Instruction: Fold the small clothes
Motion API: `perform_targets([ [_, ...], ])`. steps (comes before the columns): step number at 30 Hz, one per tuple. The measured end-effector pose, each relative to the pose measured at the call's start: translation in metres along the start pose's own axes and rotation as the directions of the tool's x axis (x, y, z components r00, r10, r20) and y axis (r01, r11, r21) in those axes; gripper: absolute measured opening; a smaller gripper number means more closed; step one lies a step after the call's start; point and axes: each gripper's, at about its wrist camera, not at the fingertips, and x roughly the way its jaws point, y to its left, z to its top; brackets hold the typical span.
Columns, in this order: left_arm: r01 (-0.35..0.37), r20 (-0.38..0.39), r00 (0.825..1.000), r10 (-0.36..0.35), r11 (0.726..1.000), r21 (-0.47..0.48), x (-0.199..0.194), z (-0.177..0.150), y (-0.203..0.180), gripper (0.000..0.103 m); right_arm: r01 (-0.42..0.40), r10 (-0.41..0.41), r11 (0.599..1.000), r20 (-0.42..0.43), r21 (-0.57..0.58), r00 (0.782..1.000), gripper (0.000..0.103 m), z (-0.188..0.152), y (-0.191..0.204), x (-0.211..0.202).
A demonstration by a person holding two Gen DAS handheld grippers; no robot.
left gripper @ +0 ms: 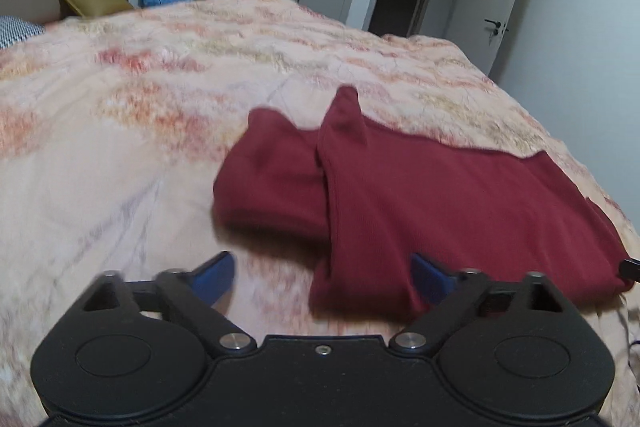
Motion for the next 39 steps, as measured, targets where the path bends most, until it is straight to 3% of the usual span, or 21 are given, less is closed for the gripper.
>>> perform_targets([
  [3,0.033,-0.009,0.999,-0.034,0.998,-0.045,0.000,-0.006,0.007,0.069,-0.008,0.009,0.998,-0.014,0.060,1.000,0.033,-0.007,-0.007,-0.001],
  [5,0.056,-0.006,0.998,-0.056,0.997,-0.056,-0.001,-0.005,0.008,0.051,-0.018,0.020,0.995,-0.021,0.097,1.000,0.024,-0.011,-0.011,-0.004],
  [10,0.086,-0.008,0.996,-0.087,0.991,-0.099,0.001,0.001,0.009,0.014,-0.013,0.015,0.995,-0.026,0.097,1.000,0.011,-0.012,-0.009,-0.007],
  [11,0.086,-0.009,0.996,-0.088,0.990,-0.111,0.000,0.003,0.009,0.012,-0.004,0.006,0.995,-0.022,0.096,1.000,0.010,-0.012,-0.008,-0.009],
  [15,0.094,0.030,0.995,-0.091,0.985,-0.144,-0.024,0.012,0.003,0.009,-0.002,-0.002,0.993,0.034,0.122,0.999,0.008,-0.002,-0.010,-0.026],
  [18,0.073,-0.011,0.997,-0.076,0.981,-0.181,-0.038,0.016,-0.002,0.008,-0.015,0.006,0.987,0.062,0.161,0.998,0.008,0.005,-0.013,-0.047],
  [27,0.079,-0.043,0.994,-0.096,0.952,-0.295,-0.075,-0.030,-0.002,0.008,0.013,-0.012,0.970,-0.006,0.243,1.000,0.007,-0.029,-0.017,-0.080],
  [32,0.066,-0.045,0.996,-0.080,0.964,-0.259,-0.087,-0.044,-0.005,0.008,0.039,-0.034,0.979,-0.031,0.199,0.999,0.007,-0.041,-0.007,-0.105],
  [39,0.048,-0.072,0.995,-0.066,0.971,-0.234,-0.075,-0.055,-0.002,0.012,0.066,-0.052,0.969,-0.063,0.237,0.997,0.009,-0.063,-0.009,-0.092],
])
